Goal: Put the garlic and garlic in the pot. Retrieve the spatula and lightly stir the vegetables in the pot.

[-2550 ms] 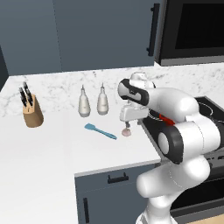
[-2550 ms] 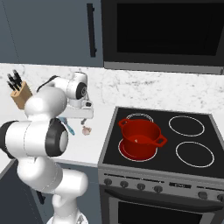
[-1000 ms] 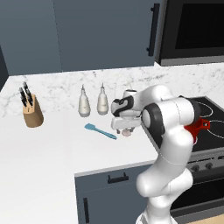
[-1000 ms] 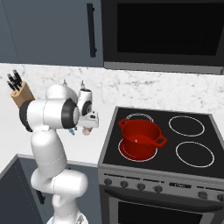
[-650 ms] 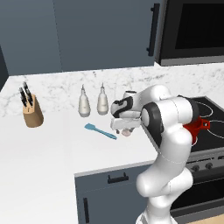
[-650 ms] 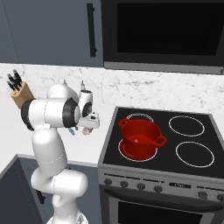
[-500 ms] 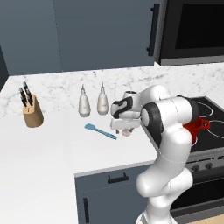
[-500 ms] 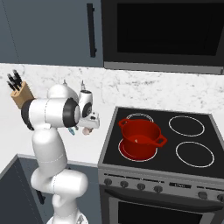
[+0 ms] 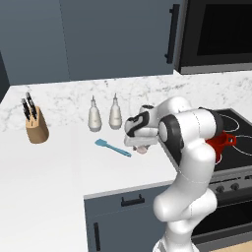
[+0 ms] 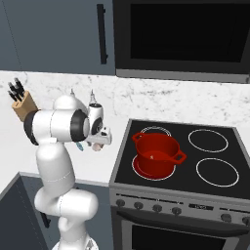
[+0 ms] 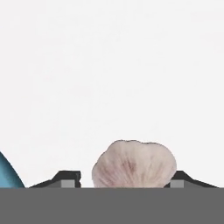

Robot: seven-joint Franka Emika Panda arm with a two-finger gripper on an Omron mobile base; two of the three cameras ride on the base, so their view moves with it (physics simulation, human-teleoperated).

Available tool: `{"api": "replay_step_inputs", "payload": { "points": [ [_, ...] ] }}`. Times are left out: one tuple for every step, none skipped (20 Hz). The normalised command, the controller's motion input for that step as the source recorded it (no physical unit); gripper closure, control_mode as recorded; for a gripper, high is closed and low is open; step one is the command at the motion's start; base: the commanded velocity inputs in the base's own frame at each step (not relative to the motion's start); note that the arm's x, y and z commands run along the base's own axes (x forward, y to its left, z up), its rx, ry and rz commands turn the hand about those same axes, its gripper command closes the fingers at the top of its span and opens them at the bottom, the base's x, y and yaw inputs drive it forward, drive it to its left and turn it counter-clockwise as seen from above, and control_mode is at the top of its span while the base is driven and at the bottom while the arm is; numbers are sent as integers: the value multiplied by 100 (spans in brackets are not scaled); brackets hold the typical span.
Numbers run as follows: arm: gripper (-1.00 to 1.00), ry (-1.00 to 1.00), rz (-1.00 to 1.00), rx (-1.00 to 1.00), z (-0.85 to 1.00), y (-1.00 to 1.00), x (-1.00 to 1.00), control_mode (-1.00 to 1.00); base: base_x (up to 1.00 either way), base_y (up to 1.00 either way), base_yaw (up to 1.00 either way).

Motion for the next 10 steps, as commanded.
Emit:
{"api": "replay_step_inputs", "payload": {
  "points": [
    [100, -13, -2, 0, -64, -14, -25, -100, 0, 0, 0],
    [100, -18, -2, 0, -59, -16, -39, -100, 0, 0, 0],
    [100, -23, -3, 0, -52, -16, -47, -100, 0, 0, 0],
    [100, -28, -3, 0, -35, -12, -46, -100, 0, 0, 0],
    [100, -32, -3, 0, -20, -11, -46, -100, 0, 0, 0],
    [100, -39, -1, 0, 0, -7, -42, -100, 0, 0, 0],
    [100, -39, 0, 0, 0, -6, -37, -100, 0, 0, 0],
    [100, -39, 0, 0, 14, -6, -44, -100, 0, 0, 0],
    [100, -38, 0, 0, 26, -6, -49, -100, 0, 0, 0],
    [100, -30, -1, 0, 37, -9, -55, -100, 0, 0, 0]
  ]
}}
